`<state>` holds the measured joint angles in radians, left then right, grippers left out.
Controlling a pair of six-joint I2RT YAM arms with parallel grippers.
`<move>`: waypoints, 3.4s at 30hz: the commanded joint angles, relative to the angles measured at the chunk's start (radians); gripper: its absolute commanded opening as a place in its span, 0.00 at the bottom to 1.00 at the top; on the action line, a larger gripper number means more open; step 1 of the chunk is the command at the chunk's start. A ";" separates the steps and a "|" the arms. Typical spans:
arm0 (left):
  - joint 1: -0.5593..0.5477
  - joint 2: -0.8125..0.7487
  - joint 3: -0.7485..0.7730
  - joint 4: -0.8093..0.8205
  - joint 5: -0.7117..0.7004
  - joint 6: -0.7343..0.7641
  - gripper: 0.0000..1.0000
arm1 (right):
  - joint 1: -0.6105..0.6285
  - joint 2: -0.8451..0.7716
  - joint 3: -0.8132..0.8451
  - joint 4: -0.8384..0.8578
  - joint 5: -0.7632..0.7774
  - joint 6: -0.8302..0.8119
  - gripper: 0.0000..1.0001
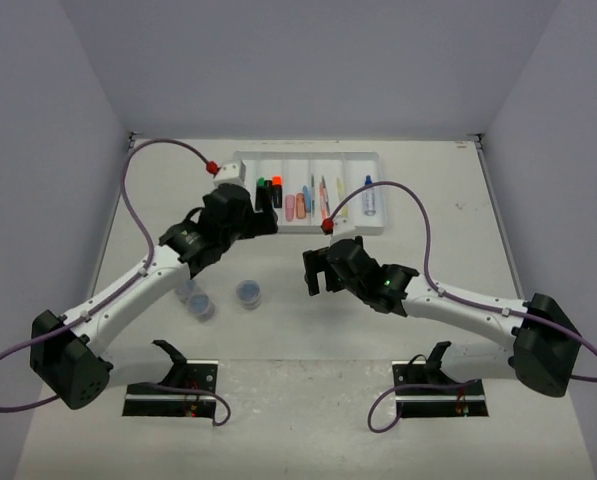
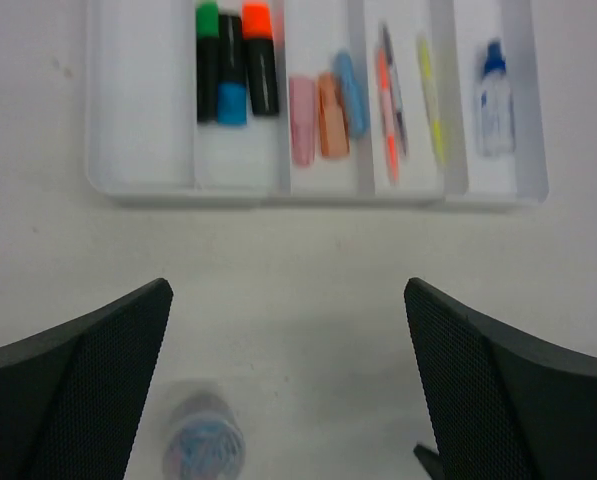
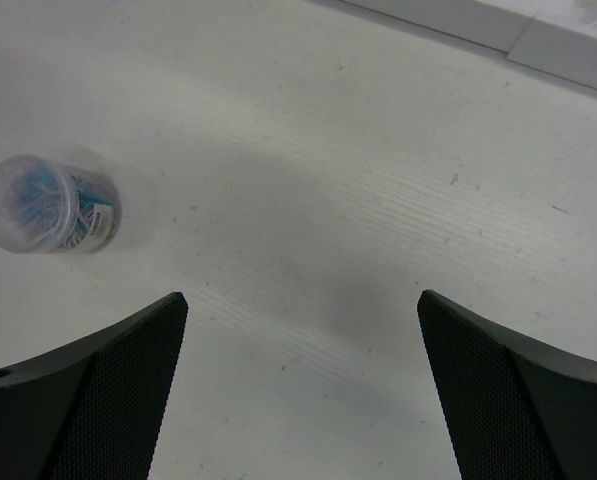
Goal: Sort the stationery into containers
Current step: Pick up the stationery from the center of the board, then place the stationery in the storage box, then pick up the stationery from the center of the board.
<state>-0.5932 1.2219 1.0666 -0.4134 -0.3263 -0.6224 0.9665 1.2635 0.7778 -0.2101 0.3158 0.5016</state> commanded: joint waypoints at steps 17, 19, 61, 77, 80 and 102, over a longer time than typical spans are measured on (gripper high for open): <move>-0.146 0.065 -0.324 -0.087 0.095 -0.076 0.92 | -0.048 -0.173 -0.031 -0.078 0.152 0.046 0.99; -0.148 0.062 -0.328 -0.084 0.098 -0.068 0.85 | -0.048 -0.163 -0.027 -0.079 0.150 0.046 0.99; 0.372 0.989 0.939 -0.145 0.194 0.051 0.00 | -0.057 -0.167 -0.064 0.015 0.086 0.036 0.99; 0.383 0.971 0.926 -0.097 0.236 0.109 0.88 | -0.058 -0.143 -0.061 0.046 0.046 0.020 0.99; 0.377 0.919 0.932 -0.100 0.227 0.120 1.00 | -0.057 -0.138 -0.060 0.046 0.043 0.017 0.99; 0.389 -0.009 -0.220 -0.395 -0.085 -0.586 1.00 | -0.058 -0.186 -0.084 0.066 0.019 0.015 0.99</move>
<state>-0.2166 1.2381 0.9052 -0.8596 -0.4164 -1.1407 0.9093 1.1109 0.7091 -0.1933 0.3455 0.5224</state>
